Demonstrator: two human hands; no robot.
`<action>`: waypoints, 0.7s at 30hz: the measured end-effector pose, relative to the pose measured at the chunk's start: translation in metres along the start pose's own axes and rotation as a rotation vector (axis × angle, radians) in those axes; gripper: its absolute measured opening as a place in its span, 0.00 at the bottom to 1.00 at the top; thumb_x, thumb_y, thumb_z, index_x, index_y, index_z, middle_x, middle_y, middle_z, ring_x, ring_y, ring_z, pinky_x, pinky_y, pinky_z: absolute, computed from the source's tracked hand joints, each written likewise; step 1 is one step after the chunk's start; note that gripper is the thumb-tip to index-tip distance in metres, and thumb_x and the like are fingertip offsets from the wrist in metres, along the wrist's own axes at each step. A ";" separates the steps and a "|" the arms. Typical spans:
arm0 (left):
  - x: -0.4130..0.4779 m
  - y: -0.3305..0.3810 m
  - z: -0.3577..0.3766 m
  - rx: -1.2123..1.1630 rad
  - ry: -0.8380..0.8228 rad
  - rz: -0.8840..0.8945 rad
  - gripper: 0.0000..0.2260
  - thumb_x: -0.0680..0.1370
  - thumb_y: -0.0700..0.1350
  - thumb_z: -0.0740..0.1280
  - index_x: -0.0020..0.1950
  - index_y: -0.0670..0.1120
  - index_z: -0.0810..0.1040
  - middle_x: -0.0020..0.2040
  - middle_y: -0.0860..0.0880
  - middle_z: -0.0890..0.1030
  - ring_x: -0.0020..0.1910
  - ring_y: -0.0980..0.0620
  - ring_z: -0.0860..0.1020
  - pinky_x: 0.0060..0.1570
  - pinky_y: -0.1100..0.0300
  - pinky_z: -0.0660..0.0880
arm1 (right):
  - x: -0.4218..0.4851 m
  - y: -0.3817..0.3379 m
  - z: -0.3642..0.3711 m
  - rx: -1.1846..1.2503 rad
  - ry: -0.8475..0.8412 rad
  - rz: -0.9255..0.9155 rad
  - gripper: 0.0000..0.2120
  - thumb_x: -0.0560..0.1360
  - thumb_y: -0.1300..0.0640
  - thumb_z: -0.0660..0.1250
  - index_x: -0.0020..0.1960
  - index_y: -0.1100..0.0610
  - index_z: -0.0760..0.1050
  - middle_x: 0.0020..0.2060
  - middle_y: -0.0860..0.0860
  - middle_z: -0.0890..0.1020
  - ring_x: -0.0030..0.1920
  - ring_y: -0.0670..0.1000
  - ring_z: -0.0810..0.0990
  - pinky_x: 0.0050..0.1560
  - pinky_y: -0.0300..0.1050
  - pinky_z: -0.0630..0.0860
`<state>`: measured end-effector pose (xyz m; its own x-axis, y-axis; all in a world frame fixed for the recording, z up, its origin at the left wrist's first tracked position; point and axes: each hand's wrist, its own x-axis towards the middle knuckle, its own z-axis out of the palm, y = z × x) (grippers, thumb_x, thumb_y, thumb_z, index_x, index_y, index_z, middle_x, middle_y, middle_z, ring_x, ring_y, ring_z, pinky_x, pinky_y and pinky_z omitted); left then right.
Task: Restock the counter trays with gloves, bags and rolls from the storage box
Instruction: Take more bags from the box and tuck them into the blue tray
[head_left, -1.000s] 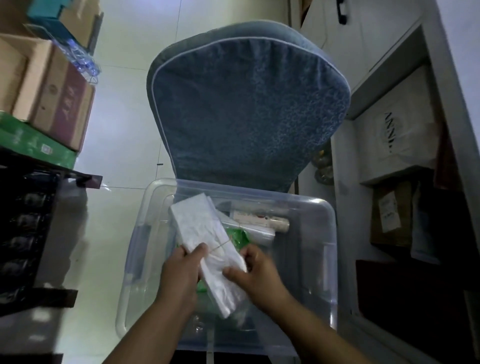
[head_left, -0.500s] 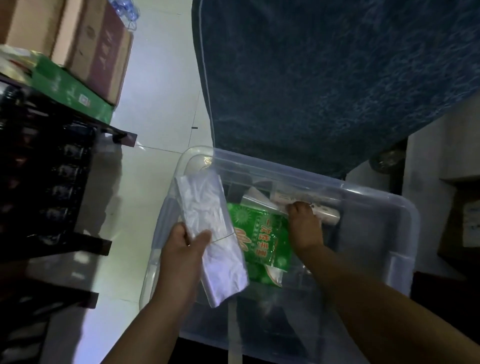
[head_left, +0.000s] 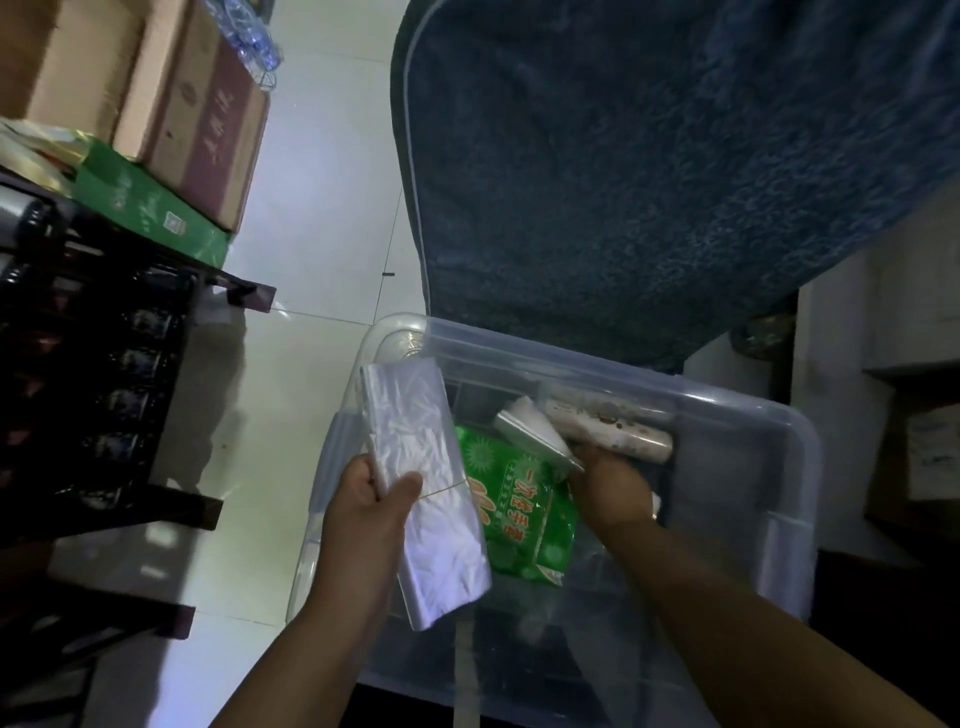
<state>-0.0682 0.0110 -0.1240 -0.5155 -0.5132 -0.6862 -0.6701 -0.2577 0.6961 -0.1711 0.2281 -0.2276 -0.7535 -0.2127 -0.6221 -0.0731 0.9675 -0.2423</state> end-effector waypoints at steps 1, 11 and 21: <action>-0.003 0.004 0.000 -0.007 -0.011 0.005 0.04 0.75 0.41 0.67 0.48 0.48 0.77 0.47 0.48 0.83 0.47 0.48 0.82 0.46 0.52 0.76 | -0.010 -0.001 -0.009 0.035 0.008 0.019 0.16 0.77 0.56 0.59 0.64 0.53 0.70 0.54 0.59 0.81 0.51 0.61 0.81 0.49 0.51 0.77; -0.052 0.068 0.003 -0.037 -0.130 0.069 0.06 0.77 0.48 0.62 0.43 0.51 0.77 0.45 0.51 0.82 0.46 0.49 0.80 0.41 0.56 0.74 | -0.146 -0.069 -0.133 0.836 0.305 -0.120 0.08 0.73 0.63 0.67 0.45 0.51 0.76 0.37 0.46 0.82 0.38 0.44 0.80 0.38 0.39 0.76; -0.111 0.133 0.009 -0.119 -0.427 0.162 0.10 0.73 0.53 0.62 0.46 0.52 0.80 0.43 0.47 0.85 0.44 0.46 0.83 0.48 0.47 0.78 | -0.227 -0.123 -0.172 1.245 0.515 -0.142 0.11 0.73 0.65 0.68 0.49 0.51 0.77 0.45 0.48 0.85 0.46 0.47 0.83 0.42 0.37 0.78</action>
<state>-0.1048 0.0409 0.0434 -0.7985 -0.1779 -0.5750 -0.5101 -0.3072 0.8034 -0.1032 0.1806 0.0719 -0.9662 0.0409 -0.2547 0.2578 0.1187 -0.9589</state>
